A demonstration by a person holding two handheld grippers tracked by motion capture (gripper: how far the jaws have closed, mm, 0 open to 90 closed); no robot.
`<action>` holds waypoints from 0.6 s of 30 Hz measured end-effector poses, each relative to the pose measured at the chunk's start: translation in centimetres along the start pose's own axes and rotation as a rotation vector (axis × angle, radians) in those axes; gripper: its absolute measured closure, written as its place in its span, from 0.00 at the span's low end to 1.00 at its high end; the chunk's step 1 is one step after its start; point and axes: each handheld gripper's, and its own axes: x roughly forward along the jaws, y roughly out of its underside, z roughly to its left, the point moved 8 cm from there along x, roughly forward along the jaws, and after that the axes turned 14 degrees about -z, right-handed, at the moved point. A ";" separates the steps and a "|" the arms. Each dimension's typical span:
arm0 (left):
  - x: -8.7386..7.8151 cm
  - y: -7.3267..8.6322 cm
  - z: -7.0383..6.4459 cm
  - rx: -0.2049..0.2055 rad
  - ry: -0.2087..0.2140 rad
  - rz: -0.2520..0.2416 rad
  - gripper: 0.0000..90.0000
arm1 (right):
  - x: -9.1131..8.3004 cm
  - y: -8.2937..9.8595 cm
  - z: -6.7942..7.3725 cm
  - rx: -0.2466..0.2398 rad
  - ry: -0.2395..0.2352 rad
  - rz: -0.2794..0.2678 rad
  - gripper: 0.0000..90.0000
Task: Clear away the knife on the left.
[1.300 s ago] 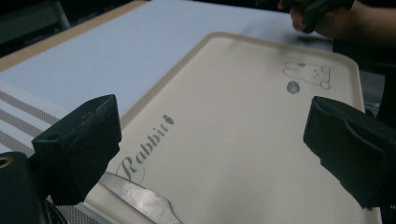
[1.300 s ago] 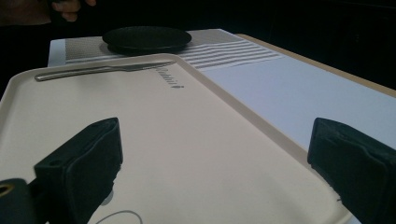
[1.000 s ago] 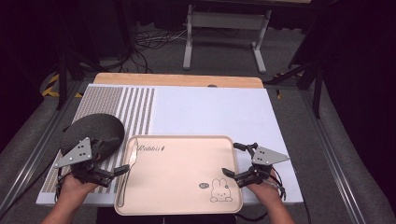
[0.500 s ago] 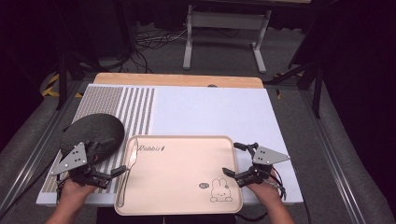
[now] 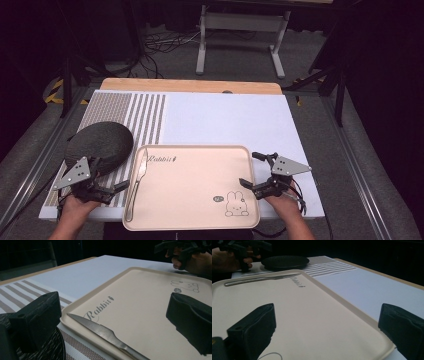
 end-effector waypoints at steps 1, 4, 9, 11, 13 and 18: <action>0.0 0.0 0.0 0.000 0.000 0.000 0.01 | 0.0 0.0 0.0 0.000 0.000 0.000 0.02; -0.1 0.2 0.0 -0.011 0.006 0.012 0.01 | -0.1 0.2 -0.2 0.004 0.008 0.002 0.02; -0.3 0.7 0.2 -0.016 0.002 0.033 0.01 | -0.1 0.4 -0.3 0.001 0.017 0.001 0.02; -0.3 0.7 0.2 -0.015 0.004 0.031 0.01 | -0.1 0.4 -0.3 0.000 0.020 0.002 0.02; -0.2 0.7 0.0 -0.015 0.007 0.033 0.01 | -0.1 0.4 -0.3 0.000 0.021 0.001 0.02; 0.0 0.9 0.0 -0.038 0.011 0.032 0.01 | -0.2 0.4 -0.3 -0.001 0.025 -0.004 0.02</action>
